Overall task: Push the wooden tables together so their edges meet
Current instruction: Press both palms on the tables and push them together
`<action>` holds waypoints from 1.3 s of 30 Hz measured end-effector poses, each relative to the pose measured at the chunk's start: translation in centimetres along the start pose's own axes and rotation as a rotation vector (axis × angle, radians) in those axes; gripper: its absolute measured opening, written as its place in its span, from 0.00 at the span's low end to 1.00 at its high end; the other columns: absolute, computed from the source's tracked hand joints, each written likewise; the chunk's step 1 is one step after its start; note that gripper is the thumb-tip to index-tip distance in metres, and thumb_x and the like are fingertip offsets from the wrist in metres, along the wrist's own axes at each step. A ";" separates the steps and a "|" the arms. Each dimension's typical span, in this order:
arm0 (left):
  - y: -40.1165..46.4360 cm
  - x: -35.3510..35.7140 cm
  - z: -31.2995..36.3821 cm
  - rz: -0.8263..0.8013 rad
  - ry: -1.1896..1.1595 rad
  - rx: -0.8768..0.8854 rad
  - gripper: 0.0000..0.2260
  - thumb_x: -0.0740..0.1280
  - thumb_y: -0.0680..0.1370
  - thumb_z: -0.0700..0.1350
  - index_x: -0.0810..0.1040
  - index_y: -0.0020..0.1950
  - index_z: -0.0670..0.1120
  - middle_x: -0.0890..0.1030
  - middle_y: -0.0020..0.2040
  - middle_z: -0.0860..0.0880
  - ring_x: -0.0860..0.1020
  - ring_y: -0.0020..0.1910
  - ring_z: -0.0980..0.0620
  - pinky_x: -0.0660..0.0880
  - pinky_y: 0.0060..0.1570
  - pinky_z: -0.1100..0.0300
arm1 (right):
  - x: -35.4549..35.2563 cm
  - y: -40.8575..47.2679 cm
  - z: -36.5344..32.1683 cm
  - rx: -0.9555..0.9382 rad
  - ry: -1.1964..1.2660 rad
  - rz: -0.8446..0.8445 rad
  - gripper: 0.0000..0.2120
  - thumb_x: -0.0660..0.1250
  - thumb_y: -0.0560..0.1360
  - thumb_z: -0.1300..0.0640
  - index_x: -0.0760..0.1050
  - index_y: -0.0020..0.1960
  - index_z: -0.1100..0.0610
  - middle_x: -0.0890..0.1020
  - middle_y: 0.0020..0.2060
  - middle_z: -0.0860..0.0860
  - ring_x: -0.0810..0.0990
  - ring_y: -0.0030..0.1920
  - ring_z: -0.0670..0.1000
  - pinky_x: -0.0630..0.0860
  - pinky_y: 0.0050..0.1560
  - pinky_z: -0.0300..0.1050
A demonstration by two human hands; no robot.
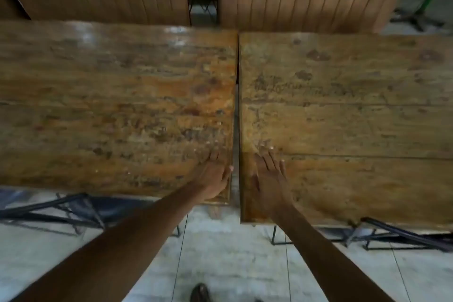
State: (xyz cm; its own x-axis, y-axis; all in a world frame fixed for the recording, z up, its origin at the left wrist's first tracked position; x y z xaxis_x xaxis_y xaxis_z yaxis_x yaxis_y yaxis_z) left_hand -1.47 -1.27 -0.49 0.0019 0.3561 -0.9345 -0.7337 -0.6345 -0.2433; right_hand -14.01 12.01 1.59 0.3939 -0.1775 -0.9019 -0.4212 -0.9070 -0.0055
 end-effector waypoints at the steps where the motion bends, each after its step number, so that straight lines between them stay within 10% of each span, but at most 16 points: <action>1: 0.7 1.3 -0.3 0.013 0.009 -0.009 0.27 0.51 0.84 0.55 0.57 0.78 0.41 0.58 0.80 0.38 0.55 0.79 0.36 0.55 0.74 0.39 | 1.7 -0.3 0.7 0.020 0.004 -0.013 0.25 0.56 0.82 0.56 0.63 0.78 0.57 0.58 0.81 0.54 0.49 0.82 0.56 0.47 0.79 0.61; 5: 1.9 4.3 -1.5 0.111 0.022 -0.048 0.28 0.48 0.85 0.54 0.47 0.81 0.42 0.44 0.82 0.42 0.40 0.80 0.42 0.42 0.76 0.35 | 6.3 -2.2 2.2 0.023 -0.078 -0.012 0.27 0.48 0.83 0.50 0.60 0.80 0.57 0.58 0.81 0.55 0.49 0.82 0.55 0.46 0.81 0.60; 39: 1.9 4.7 -1.6 0.083 0.095 -0.071 0.29 0.42 0.83 0.58 0.46 0.81 0.45 0.42 0.83 0.47 0.37 0.80 0.47 0.39 0.77 0.40 | 8.8 3.1 1.3 0.021 -0.137 -0.063 0.28 0.43 0.84 0.48 0.44 0.83 0.54 0.46 0.83 0.52 0.41 0.82 0.57 0.41 0.80 0.63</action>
State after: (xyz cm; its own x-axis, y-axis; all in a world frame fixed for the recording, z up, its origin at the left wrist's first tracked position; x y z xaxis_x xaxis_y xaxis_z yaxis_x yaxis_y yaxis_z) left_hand -1.78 -1.86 -5.80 0.0101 0.2361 -0.9717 -0.6843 -0.7069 -0.1789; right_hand -12.90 8.08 -6.93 0.3053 -0.0649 -0.9500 -0.4165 -0.9063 -0.0719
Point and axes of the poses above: each hand's wrist, its own y-axis towards the middle knuckle, its own x-axis out of the palm, z = x × y, the point moved 2 cm from there along y, towards the middle knuckle
